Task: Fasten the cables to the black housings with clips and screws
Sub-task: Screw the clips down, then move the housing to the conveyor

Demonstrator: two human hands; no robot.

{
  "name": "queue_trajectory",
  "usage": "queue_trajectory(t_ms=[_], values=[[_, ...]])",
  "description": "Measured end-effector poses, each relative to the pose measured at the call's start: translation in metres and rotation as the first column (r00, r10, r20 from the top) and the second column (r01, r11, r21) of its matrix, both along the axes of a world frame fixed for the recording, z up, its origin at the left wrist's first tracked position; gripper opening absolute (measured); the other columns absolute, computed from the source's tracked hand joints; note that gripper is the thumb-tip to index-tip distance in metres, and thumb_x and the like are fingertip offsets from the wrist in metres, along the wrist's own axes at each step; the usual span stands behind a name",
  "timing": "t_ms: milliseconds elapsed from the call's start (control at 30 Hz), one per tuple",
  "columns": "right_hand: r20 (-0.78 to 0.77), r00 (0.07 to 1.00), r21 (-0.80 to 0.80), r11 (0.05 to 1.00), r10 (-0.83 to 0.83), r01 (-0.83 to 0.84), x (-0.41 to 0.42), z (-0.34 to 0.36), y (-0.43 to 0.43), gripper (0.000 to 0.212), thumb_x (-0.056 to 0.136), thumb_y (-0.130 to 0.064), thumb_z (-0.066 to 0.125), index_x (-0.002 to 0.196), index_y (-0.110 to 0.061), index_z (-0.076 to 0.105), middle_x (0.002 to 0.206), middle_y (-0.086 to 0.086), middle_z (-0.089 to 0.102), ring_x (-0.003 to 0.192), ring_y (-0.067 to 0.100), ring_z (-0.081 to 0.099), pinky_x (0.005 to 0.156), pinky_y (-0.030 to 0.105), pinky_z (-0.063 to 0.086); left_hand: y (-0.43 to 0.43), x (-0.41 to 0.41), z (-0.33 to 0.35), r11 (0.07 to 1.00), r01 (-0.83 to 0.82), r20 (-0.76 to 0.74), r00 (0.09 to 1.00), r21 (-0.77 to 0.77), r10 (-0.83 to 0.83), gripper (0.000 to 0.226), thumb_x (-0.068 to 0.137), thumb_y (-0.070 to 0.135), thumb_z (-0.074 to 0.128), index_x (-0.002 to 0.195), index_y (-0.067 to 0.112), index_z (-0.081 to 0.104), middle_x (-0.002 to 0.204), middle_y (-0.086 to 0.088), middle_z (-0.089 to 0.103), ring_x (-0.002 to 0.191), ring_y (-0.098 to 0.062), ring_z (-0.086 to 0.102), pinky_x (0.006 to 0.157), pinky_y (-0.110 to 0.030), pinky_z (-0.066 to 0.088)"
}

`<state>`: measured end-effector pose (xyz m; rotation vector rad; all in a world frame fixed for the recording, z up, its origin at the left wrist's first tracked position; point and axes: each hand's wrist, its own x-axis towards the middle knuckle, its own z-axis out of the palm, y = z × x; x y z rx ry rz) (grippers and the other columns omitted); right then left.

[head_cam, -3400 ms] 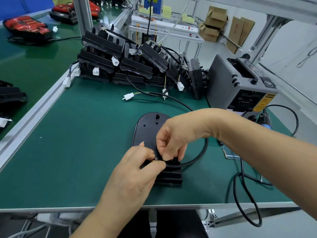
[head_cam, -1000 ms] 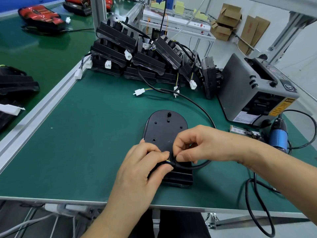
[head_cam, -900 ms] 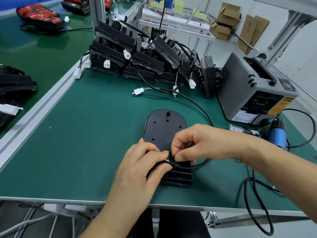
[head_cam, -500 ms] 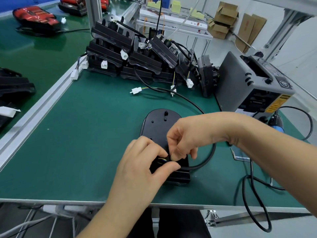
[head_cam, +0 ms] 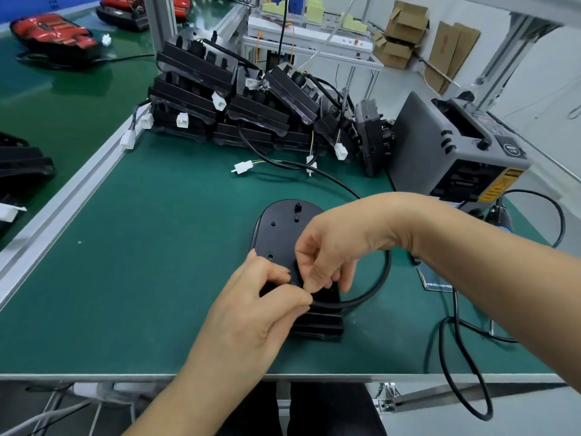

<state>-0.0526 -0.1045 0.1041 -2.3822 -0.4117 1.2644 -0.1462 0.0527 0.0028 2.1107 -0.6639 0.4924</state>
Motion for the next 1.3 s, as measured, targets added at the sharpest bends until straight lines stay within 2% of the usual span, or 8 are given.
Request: queue_trajectory(t_ms=[567,667,733,867,967,1067,1200,1300], values=[[0.01,0.995,0.119,0.988,-0.096,0.094,-0.01,-0.003,-0.009,0.009,0.086,-0.014,0.069,0.081,-0.009,0.063,0.071,0.003,0.061,0.064,0.009,0.058,0.064,0.023,0.057,0.0,0.003,-0.004,1.0,-0.006,0.021,1.0,-0.011,0.006,0.009,0.087,0.03,0.056,0.091,0.028,0.063,0.091,0.006,0.05,0.088,-0.013,0.057,0.107,-0.02,0.031],[0.048,0.977,0.196,0.961,-0.209,0.196,-0.017,-0.003,-0.017,0.015,0.089,-0.021,0.065,0.09,-0.005,0.065,0.074,0.004,0.064,0.07,0.012,0.059,0.064,0.024,0.057,0.0,0.004,-0.004,1.0,-0.008,0.03,1.0,-0.021,0.009,0.011,0.086,0.031,0.055,0.09,0.026,0.065,0.091,0.006,0.052,0.088,-0.013,0.058,0.11,-0.029,0.033],[0.2,0.919,0.226,0.929,-0.339,0.294,-0.02,0.001,-0.031,0.016,0.089,-0.024,0.064,0.085,-0.008,0.065,0.072,0.001,0.065,0.067,0.01,0.059,0.059,0.023,0.056,-0.001,0.004,-0.004,1.0,-0.008,0.038,0.999,-0.024,0.008,0.013,0.086,0.031,0.055,0.089,0.024,0.066,0.091,0.005,0.052,0.089,-0.011,0.057,0.111,-0.03,0.032],[0.62,0.654,0.029,0.845,-0.434,0.533,-0.015,0.014,-0.1,0.023,0.089,-0.032,0.059,0.078,-0.012,0.062,0.07,0.001,0.066,0.062,0.017,0.066,0.062,0.033,0.059,0.0,0.003,-0.003,1.0,-0.002,0.016,1.0,-0.015,0.002,0.011,0.087,0.032,0.054,0.09,0.028,0.064,0.091,0.008,0.05,0.089,-0.01,0.057,0.107,-0.014,0.028],[0.743,0.597,-0.316,0.627,-0.304,0.712,-0.013,0.016,-0.165,0.034,0.089,-0.038,0.055,0.077,-0.007,0.061,0.061,0.007,0.067,0.054,0.023,0.066,0.059,0.029,0.051,0.001,0.004,-0.003,1.0,0.001,0.012,1.0,-0.002,-0.001,0.011,0.087,0.033,0.054,0.09,0.028,0.063,0.091,0.008,0.05,0.088,-0.011,0.058,0.108,-0.015,0.026],[0.713,0.582,-0.408,0.444,-0.39,0.797,-0.013,0.006,-0.208,0.051,0.085,-0.052,0.059,0.068,-0.003,0.06,0.044,0.007,0.062,0.044,0.021,0.062,0.06,0.029,0.051,0.0,0.004,-0.004,1.0,0.005,0.013,1.0,-0.007,-0.005,0.011,0.087,0.033,0.054,0.09,0.028,0.063,0.09,0.007,0.05,0.09,-0.01,0.058,0.106,-0.012,0.026],[0.586,0.505,-0.337,0.376,-0.634,0.863,-0.005,-0.01,-0.237,0.076,0.077,-0.058,0.067,0.121,0.002,0.051,0.078,0.023,0.07,0.063,0.033,0.07,0.077,0.047,0.057,0.0,0.003,-0.003,1.0,0.006,0.005,1.0,-0.016,-0.006,0.008,0.087,0.033,0.054,0.089,0.03,0.061,0.09,0.007,0.05,0.092,-0.01,0.058,0.106,-0.012,0.026],[0.416,0.351,-0.172,0.307,-0.839,0.936,0.002,-0.027,-0.247,0.081,0.077,-0.042,0.074,0.133,0.004,0.038,0.116,0.033,0.058,0.088,0.044,0.066,0.085,0.047,0.052,0.0,0.003,-0.004,1.0,0.004,0.01,1.0,-0.015,-0.003,0.007,0.087,0.032,0.054,0.089,0.03,0.061,0.089,0.006,0.05,0.092,-0.011,0.058,0.109,-0.016,0.025]])
